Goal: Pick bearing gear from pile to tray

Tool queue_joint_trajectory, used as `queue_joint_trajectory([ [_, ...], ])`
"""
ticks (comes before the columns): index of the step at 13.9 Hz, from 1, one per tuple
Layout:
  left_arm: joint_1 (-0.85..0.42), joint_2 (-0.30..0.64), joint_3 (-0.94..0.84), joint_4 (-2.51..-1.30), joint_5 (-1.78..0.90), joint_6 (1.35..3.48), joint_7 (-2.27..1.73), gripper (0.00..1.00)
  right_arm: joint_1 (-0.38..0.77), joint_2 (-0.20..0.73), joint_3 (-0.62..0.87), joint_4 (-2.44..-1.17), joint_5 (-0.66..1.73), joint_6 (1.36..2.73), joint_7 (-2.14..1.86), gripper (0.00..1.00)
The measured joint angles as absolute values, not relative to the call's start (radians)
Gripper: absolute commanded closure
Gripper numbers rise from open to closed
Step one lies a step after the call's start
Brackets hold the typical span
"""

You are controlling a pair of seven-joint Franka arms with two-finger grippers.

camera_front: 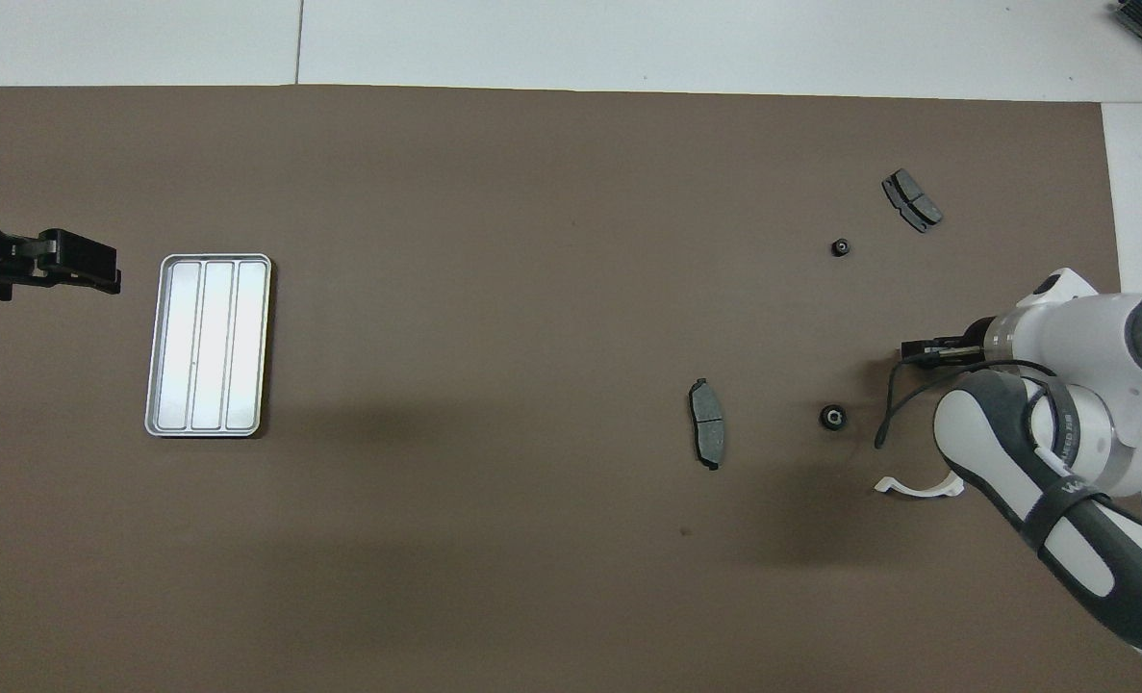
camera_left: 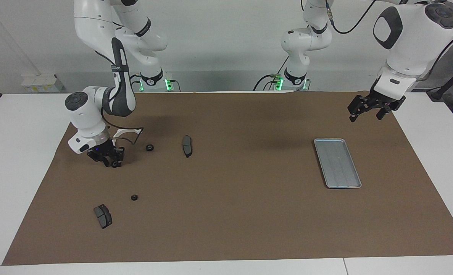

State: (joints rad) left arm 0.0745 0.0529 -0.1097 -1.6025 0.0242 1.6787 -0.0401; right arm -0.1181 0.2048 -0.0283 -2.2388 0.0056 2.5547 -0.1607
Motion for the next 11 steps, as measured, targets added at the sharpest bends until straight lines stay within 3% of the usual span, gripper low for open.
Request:
queue_joint_trajectory([
  [7, 0.074, 0.053, -0.110, -1.603, 0.024, 1.679, -0.040, 0.00, -0.086, 0.158, -0.005, -2.191, 0.008, 2.471, -0.130, 0.87],
  [11, 0.074, 0.053, -0.110, -1.603, 0.024, 1.679, -0.040, 0.00, 0.084, 0.137, 0.003, -2.127, 0.007, 2.430, 0.105, 0.93],
])
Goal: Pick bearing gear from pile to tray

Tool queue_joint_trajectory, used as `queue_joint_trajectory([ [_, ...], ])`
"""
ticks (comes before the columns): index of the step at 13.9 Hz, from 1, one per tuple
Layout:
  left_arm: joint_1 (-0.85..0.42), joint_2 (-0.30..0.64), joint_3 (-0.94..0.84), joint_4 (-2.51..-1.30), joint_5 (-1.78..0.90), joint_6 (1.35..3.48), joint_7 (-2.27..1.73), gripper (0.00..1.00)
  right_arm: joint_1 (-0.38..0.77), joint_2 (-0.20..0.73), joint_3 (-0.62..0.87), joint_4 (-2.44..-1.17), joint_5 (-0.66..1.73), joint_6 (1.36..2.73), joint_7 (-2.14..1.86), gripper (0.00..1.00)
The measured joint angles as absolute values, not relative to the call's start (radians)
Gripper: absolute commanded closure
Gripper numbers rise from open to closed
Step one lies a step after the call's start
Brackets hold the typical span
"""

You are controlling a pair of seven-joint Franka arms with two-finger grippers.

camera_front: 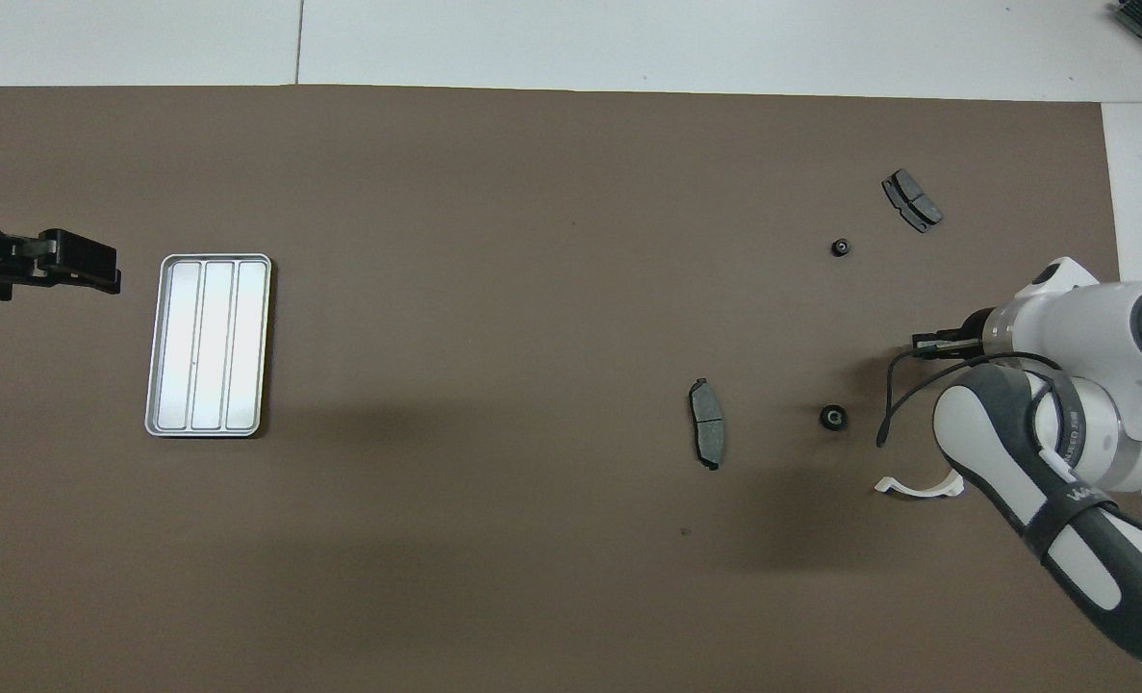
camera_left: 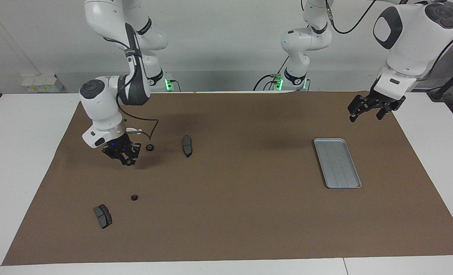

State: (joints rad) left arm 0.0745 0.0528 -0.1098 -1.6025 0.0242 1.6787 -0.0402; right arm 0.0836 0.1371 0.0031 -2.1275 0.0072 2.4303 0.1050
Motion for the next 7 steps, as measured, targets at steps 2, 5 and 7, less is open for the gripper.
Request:
queue_joint_trajectory([
  [2, 0.074, 0.053, -0.110, -1.603, 0.024, 1.679, -0.040, 0.00, 0.193, 0.147, 0.005, -2.096, 0.003, 2.430, 0.251, 0.93],
  [5, 0.074, 0.053, -0.110, -1.603, 0.024, 1.679, -0.040, 0.00, 0.336, 0.214, 0.007, -2.011, -0.082, 2.430, 0.497, 0.94],
  [7, 0.074, 0.053, -0.110, -1.603, 0.024, 1.679, -0.040, 0.00, 0.407, 0.273, 0.007, -1.932, -0.109, 2.410, 0.615, 0.95],
])
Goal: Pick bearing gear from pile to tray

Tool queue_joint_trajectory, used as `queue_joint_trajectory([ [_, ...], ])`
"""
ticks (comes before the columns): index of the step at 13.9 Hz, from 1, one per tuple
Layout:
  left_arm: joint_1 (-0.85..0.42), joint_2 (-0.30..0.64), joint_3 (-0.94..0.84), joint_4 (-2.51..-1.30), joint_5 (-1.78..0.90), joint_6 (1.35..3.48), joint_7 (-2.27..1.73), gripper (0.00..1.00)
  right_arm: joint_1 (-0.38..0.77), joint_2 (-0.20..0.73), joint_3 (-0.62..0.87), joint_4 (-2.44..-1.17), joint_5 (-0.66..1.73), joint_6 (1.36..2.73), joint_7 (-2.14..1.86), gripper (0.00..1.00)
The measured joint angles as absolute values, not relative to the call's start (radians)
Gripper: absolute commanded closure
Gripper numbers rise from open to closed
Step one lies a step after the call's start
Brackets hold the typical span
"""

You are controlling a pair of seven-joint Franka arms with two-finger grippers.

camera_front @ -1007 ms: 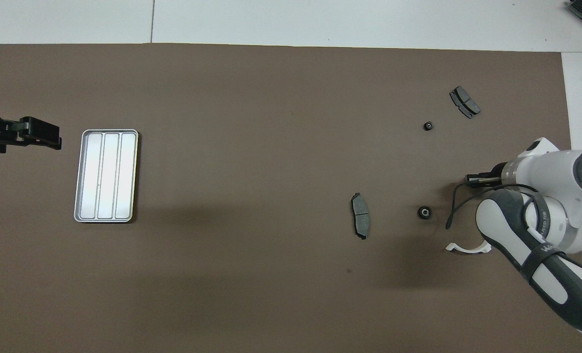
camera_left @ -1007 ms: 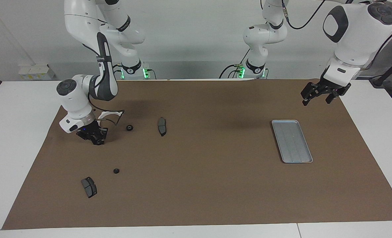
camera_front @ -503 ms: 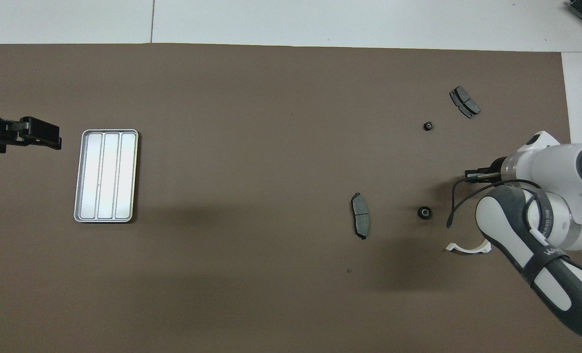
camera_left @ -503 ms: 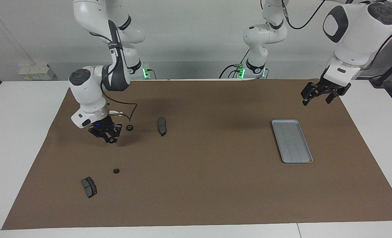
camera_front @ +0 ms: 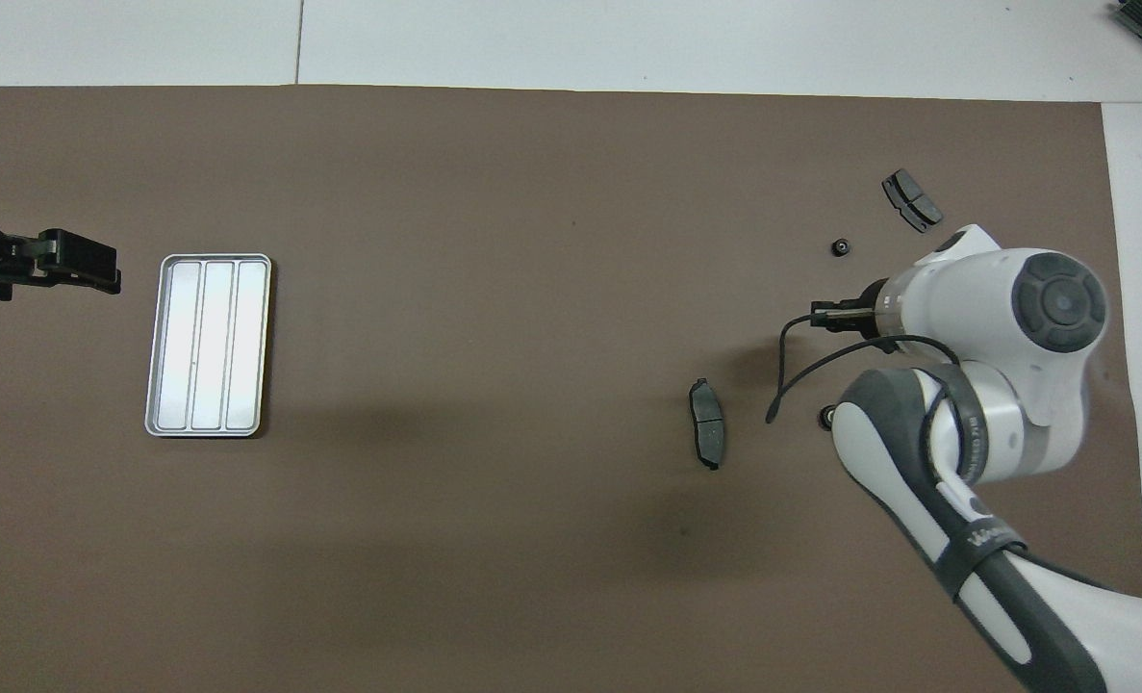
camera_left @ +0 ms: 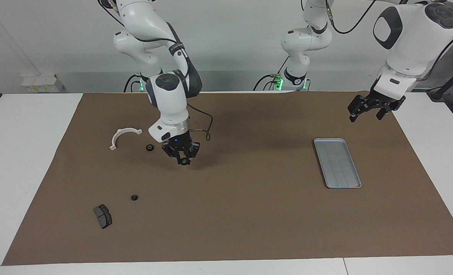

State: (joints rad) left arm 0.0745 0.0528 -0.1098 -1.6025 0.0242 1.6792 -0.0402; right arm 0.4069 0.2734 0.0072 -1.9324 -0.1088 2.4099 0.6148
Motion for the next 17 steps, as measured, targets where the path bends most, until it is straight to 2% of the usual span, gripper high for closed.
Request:
queue_joint_trajectory([
  [4, 0.075, 0.053, -0.109, -1.603, 0.024, 1.685, -0.041, 0.00, 0.548, 0.415, 0.007, -1.771, -0.144, 2.371, 0.802, 0.95],
  [7, 0.107, 0.048, -0.109, -1.627, 0.024, 1.708, -0.041, 0.00, 0.591, 0.527, 0.007, -1.649, -0.148, 2.359, 0.830, 0.94],
  [9, 0.118, 0.036, -0.109, -1.668, 0.024, 1.781, -0.039, 0.00, 0.614, 0.574, 0.007, -1.612, -0.148, 2.358, 0.831, 0.89],
  [11, 0.117, 0.022, -0.116, -1.727, 0.023, 1.857, -0.040, 0.00, 0.627, 0.591, 0.007, -1.600, -0.148, 2.358, 0.831, 0.78],
  [12, 0.112, 0.019, -0.122, -1.748, 0.021, 1.877, -0.041, 0.00, 0.634, 0.591, 0.007, -1.599, -0.148, 2.355, 0.831, 0.51],
  [13, 0.101, 0.019, -0.128, -1.761, 0.019, 1.890, -0.047, 0.00, 0.647, 0.591, 0.007, -1.599, -0.148, 2.347, 0.831, 0.17],
  [15, 0.052, 0.024, -0.132, -1.772, 0.017, 1.908, -0.104, 0.00, 0.669, 0.591, 0.007, -1.594, -0.148, 2.329, 0.835, 0.00],
  [17, -0.018, 0.046, -0.136, -1.775, 0.016, 1.957, -0.191, 0.00, 0.668, 0.588, 0.003, -1.586, -0.148, 2.329, 0.836, 0.00],
])
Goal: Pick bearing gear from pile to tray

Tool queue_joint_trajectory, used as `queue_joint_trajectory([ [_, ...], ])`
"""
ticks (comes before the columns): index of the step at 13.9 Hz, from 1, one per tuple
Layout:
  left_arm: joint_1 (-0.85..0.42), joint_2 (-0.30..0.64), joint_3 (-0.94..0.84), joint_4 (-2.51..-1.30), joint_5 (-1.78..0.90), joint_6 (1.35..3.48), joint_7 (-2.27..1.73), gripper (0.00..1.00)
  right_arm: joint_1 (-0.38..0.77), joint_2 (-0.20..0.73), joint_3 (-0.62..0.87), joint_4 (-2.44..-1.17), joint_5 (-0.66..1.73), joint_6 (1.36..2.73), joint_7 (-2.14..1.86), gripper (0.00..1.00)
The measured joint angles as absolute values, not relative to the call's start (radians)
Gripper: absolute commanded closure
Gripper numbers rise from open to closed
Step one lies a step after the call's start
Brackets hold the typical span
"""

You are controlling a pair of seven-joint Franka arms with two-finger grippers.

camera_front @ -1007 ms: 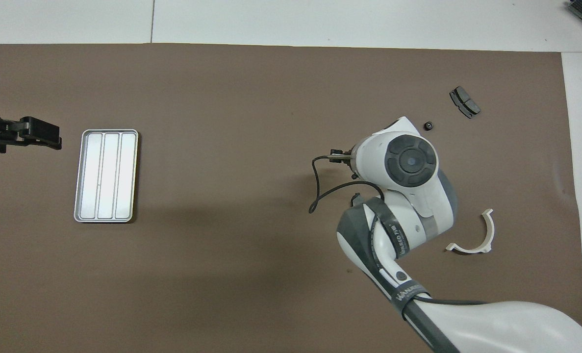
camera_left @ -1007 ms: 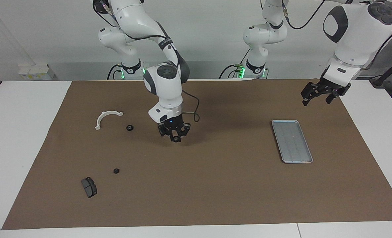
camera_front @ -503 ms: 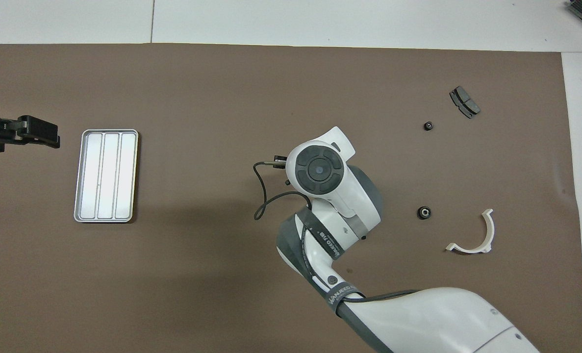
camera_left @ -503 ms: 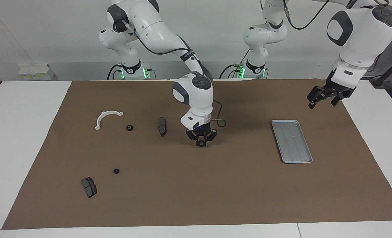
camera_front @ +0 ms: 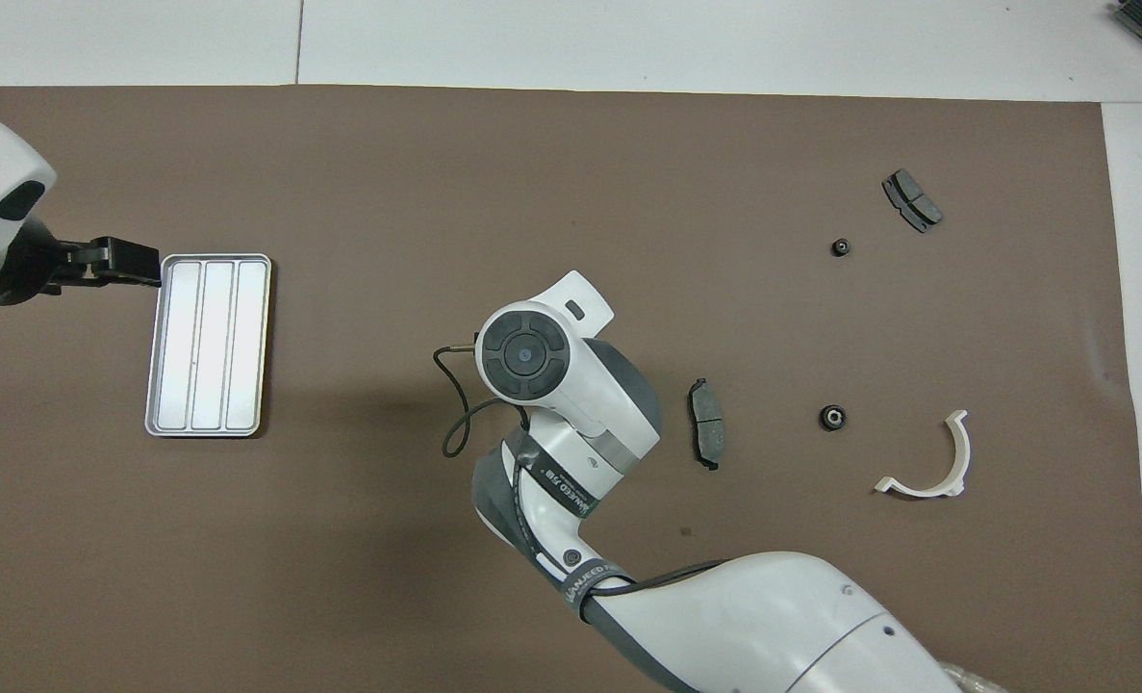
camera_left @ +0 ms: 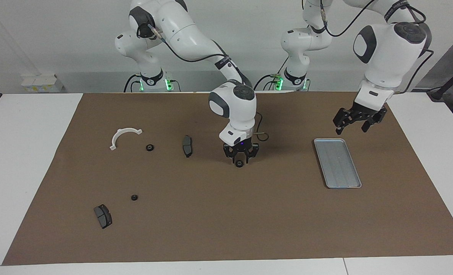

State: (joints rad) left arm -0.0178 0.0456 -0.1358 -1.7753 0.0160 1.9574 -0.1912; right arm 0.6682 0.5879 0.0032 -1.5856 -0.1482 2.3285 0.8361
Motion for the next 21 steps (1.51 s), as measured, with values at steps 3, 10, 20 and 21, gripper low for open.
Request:
queue_joint_trajectory([
  [3, -0.118, 0.111, -0.139, -1.776, 0.016, 2.065, -0.317, 0.00, 0.618, 0.550, -0.005, -1.584, -0.148, 2.325, 0.830, 0.00],
  [10, -0.314, 0.274, -0.139, -1.756, 0.022, 2.234, -0.453, 0.00, 0.453, 0.305, -0.006, -1.900, -0.148, 2.348, 0.656, 0.00],
  [20, -0.452, 0.496, -0.138, -1.800, 0.077, 2.483, -0.547, 0.00, 0.153, 0.179, -0.006, -2.270, -0.143, 2.558, 0.295, 0.00],
  [21, -0.459, 0.496, -0.139, -1.813, 0.077, 2.484, -0.547, 0.00, 0.145, 0.179, -0.006, -2.276, -0.143, 2.557, 0.288, 0.00],
])
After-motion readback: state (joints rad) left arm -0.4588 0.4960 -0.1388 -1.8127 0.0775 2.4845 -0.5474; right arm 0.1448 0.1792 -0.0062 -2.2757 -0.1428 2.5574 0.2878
